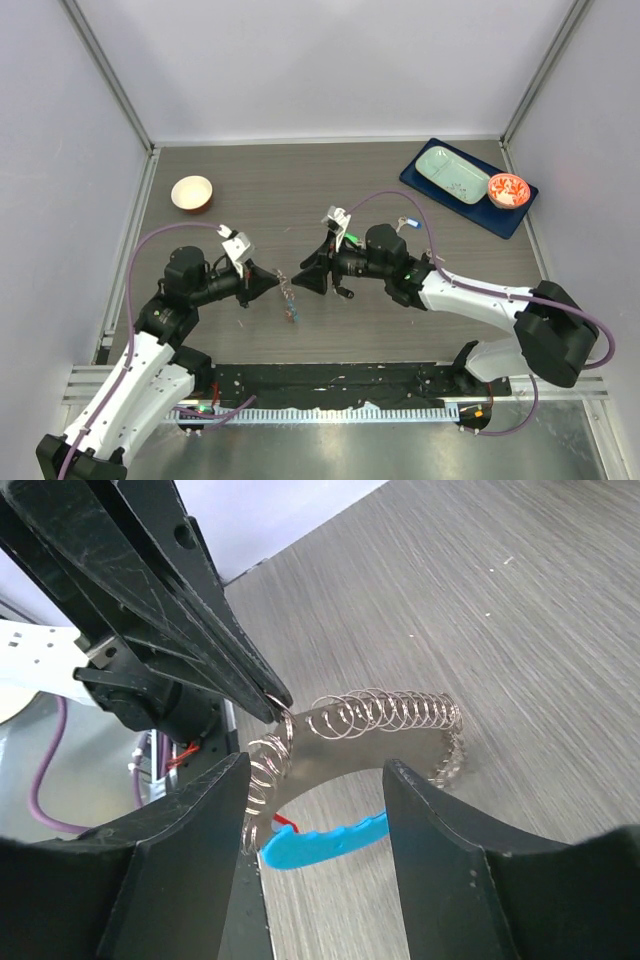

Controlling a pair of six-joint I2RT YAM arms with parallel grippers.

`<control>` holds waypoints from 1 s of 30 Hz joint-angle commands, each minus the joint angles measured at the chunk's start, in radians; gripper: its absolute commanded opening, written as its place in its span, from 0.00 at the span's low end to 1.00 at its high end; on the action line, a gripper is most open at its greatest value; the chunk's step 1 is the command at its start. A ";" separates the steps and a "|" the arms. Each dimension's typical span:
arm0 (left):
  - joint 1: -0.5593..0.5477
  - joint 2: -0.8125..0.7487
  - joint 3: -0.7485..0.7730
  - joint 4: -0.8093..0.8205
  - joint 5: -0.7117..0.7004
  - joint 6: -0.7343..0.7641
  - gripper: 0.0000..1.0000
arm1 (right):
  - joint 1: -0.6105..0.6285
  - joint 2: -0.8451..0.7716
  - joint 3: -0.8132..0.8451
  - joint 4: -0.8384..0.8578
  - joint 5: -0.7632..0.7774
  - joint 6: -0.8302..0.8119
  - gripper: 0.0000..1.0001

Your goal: Put the keys on the keyring

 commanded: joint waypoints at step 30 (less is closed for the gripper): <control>-0.001 -0.093 -0.032 0.104 -0.237 -0.266 0.00 | 0.026 0.069 0.044 0.093 -0.095 -0.005 0.01</control>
